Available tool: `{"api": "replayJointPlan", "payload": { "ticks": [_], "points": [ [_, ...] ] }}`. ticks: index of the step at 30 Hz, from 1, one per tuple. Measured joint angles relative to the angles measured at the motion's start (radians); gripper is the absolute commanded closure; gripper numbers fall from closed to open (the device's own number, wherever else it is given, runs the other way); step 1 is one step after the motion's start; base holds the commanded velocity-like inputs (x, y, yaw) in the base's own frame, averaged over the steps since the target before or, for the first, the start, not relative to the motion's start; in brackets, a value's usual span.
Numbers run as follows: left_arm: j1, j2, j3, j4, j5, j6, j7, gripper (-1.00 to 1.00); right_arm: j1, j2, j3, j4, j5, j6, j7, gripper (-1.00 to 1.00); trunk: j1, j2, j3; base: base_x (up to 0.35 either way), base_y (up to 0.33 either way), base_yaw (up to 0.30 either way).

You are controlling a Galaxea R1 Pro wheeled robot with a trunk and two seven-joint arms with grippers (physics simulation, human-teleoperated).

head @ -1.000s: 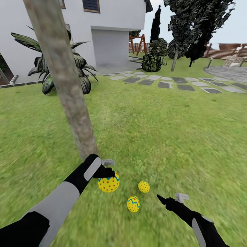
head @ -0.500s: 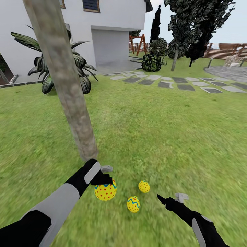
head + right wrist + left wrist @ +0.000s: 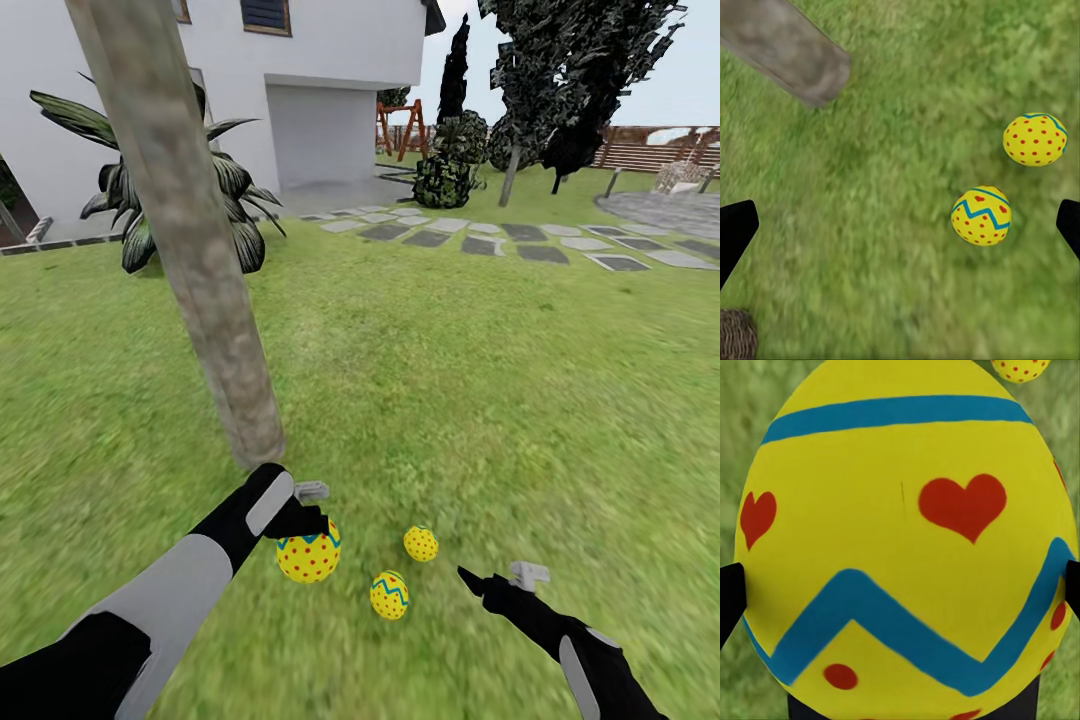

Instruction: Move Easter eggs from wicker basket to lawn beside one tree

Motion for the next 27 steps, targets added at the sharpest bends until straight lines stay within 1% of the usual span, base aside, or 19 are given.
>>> {"api": "replayJointPlan", "payload": {
  "ticks": [8,27],
  "points": [
    [0.000,0.001,-0.001,0.001,-0.001,-0.040,0.000,1.00,0.000,0.001,0.000,0.000,0.000,0.000,0.000,-1.00,0.031,-0.056,-0.025,0.000,0.000,0.000],
    [0.000,0.005,0.001,0.002,0.002,-0.041,0.003,1.00,0.000,0.005,0.003,0.002,0.004,0.000,-0.002,-1.00,0.104,-0.189,-0.085,0.000,0.000,0.000]
  ]
}}
